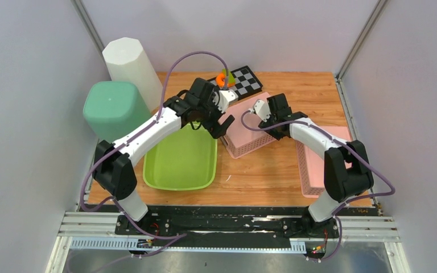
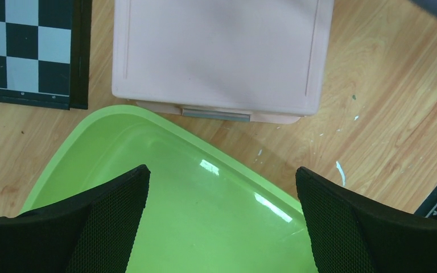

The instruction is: Turn the large container upside down

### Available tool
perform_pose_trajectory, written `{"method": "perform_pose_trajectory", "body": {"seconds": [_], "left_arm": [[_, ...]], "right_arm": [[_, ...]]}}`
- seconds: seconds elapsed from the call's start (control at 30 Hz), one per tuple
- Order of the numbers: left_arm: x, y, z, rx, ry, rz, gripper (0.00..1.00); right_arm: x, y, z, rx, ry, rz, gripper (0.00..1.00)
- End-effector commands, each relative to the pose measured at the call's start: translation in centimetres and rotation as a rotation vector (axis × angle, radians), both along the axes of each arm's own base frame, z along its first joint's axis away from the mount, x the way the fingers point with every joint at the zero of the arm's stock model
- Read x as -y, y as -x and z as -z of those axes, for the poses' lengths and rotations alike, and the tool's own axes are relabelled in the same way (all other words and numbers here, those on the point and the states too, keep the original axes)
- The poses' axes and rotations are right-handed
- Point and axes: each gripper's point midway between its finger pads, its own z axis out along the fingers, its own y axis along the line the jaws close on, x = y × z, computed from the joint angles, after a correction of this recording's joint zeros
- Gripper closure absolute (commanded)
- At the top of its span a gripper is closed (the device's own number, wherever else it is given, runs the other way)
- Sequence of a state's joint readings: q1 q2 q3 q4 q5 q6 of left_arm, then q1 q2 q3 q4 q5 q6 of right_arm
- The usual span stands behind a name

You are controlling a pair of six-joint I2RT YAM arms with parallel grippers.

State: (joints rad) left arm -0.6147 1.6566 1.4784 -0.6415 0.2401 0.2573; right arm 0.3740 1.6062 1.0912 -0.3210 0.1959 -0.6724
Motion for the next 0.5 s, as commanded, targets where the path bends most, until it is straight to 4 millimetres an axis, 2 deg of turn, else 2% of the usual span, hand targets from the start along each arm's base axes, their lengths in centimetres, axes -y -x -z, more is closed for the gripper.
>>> {"method": "perform_pose_trajectory", "body": {"seconds": [0.0,0.2,0.27,0.33,0.47], "left_arm": [[-0.1,0.5,1.4,0.003,-0.077,0.035,0.00],[0.3,0.4,2.3,0.014,-0.128,0.034,0.00],[0.3,0.0,1.8,0.024,-0.120,0.005,0.00],[0.2,-0.5,0.8,0.047,-0.105,-0.028,0.00],[-0.3,-1.1,-2.8,0.101,-0.025,-0.077,0.00]], "right_arm": [[2.2,-1.2,-1.1,0.029,0.010,0.095,0.34],[2.4,-0.9,-2.8,0.025,-0.045,0.109,0.34],[1.3,-0.1,-4.0,0.022,-0.120,0.080,0.34],[-0.8,1.0,-5.4,0.009,-0.239,0.028,0.34],[-4.5,3.1,-8.3,0.011,-0.396,-0.069,0.34]]}}
